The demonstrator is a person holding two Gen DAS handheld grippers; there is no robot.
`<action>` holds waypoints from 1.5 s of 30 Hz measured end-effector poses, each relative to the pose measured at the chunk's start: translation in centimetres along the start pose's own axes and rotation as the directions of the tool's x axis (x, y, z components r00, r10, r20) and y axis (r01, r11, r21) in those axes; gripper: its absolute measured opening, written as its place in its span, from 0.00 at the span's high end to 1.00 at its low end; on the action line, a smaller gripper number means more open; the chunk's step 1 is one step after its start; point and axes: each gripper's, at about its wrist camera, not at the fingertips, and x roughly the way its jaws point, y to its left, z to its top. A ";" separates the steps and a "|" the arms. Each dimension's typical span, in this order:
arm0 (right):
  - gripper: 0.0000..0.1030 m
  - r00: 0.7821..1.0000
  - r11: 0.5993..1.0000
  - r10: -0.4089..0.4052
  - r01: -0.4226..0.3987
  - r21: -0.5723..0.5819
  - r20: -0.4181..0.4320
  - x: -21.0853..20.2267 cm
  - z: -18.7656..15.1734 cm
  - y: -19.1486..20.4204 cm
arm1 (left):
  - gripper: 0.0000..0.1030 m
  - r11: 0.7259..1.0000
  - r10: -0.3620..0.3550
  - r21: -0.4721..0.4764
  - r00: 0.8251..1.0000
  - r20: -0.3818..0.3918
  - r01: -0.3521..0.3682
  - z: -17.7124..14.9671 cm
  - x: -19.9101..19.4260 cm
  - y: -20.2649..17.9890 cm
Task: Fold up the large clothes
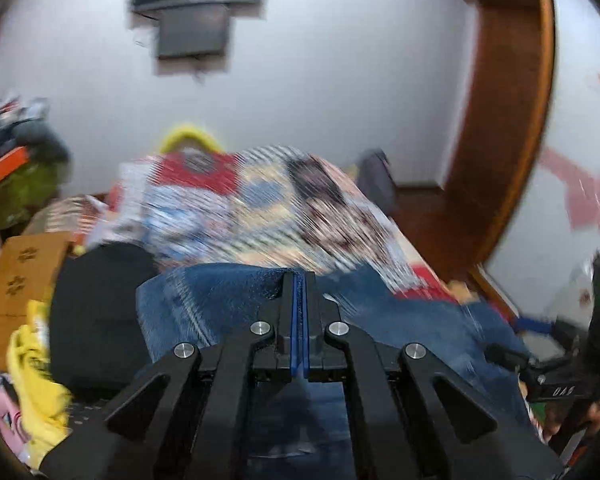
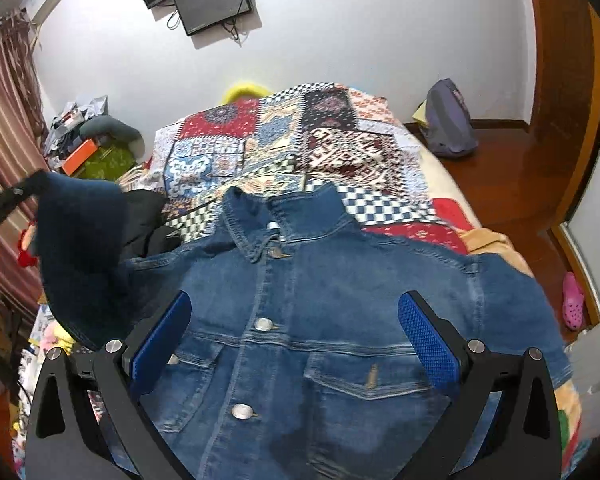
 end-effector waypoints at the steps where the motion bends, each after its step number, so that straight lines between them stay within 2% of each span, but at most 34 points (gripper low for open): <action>1: 0.00 1.000 1.000 -0.011 0.011 0.001 -0.004 0.0 -0.1 -0.5 | 1.00 1.000 -0.010 0.024 1.000 -0.028 0.011 -0.6 1.2 -1.6; 5: 0.00 0.999 0.999 -0.040 0.040 0.013 -0.031 0.0 -0.7 -2.6 | 1.00 0.994 -0.054 0.084 0.985 -0.166 0.068 -4.0 5.7 -6.3; 8: 0.00 0.997 0.998 -0.055 0.056 0.023 -0.056 0.2 -1.4 -3.8 | 1.00 0.991 -0.090 0.070 0.951 -0.296 0.115 -6.7 9.0 -7.9; 11: 0.00 0.994 0.998 -0.066 0.068 0.018 -0.081 0.3 -2.1 -4.4 | 0.99 0.988 -0.095 0.080 0.929 -0.358 0.132 -8.5 10.3 -9.0; 13: 0.00 0.993 0.998 -0.066 0.067 0.009 -0.096 0.4 -2.4 -4.6 | 0.98 0.986 -0.094 0.094 0.922 -0.375 0.138 -9.4 9.9 -9.6; 16: 0.00 0.991 0.997 -0.074 0.073 -0.017 -0.110 0.4 -2.9 -4.5 | 0.84 0.983 -0.111 0.094 0.913 -0.392 0.160 -9.4 8.6 -9.5; 17: 0.00 0.991 0.997 -0.073 0.071 -0.023 -0.111 0.4 -2.9 -4.6 | 0.75 0.982 -0.117 0.091 0.913 -0.390 0.165 -9.1 8.2 -9.2; 18: 0.00 0.991 0.997 -0.071 0.068 -0.030 -0.112 0.3 -2.9 -4.3 | 0.60 0.983 -0.116 0.091 0.917 -0.382 0.162 -8.8 7.5 -8.8; 20: 0.00 0.992 0.997 -0.064 0.060 -0.042 -0.107 0.0 -2.9 -4.0 | 0.37 0.987 -0.090 0.093 0.931 -0.355 0.131 -8.2 6.4 -8.1; 22: 0.00 0.994 0.997 -0.055 0.050 -0.059 -0.096 -0.2 -2.6 -3.2 | 0.36 0.991 -0.068 0.089 0.950 -0.305 0.100 -7.5 4.5 -6.8; 25: 0.00 0.996 0.995 -0.035 0.027 -0.098 -0.080 -0.6 -2.1 -1.5 | 0.34 0.995 -0.017 0.091 0.964 -0.266 0.043 -6.8 2.3 -4.3; 29: 0.00 0.997 0.986 -0.006 -0.007 -0.165 -0.076 -0.3 -1.8 1.3 | 0.19 0.993 0.078 0.104 0.970 -0.231 -0.056 -6.9 0.0 -0.4; 31: 0.00 0.997 0.977 0.005 -0.022 -0.212 -0.080 0.3 -1.6 3.0 | 0.19 0.988 0.134 0.110 0.963 -0.232 -0.111 -7.6 -0.7 2.0; 33: 0.00 0.996 0.968 0.013 -0.035 -0.250 -0.091 1.1 -1.6 4.5 | 0.19 0.981 0.184 0.109 0.949 -0.254 -0.160 -8.8 -1.0 4.3; 36: 0.00 0.992 0.949 0.023 -0.061 -0.311 -0.123 3.0 -1.6 6.7 | 0.19 0.975 0.220 0.087 0.928 -0.301 -0.203 -10.7 -1.0 7.3; 42: 0.02 0.973 0.919 0.009 -0.098 -0.381 -0.229 8.1 -2.1 10.3 | 0.19 0.974 0.218 0.029 0.895 -0.389 -0.225 -15.2 -0.2 11.1; 45: 0.09 0.962 0.909 -0.021 -0.096 -0.405 -0.274 10.6 -2.4 11.4 | 0.19 0.976 0.196 -0.005 0.884 -0.424 -0.219 -17.1 0.5 12.1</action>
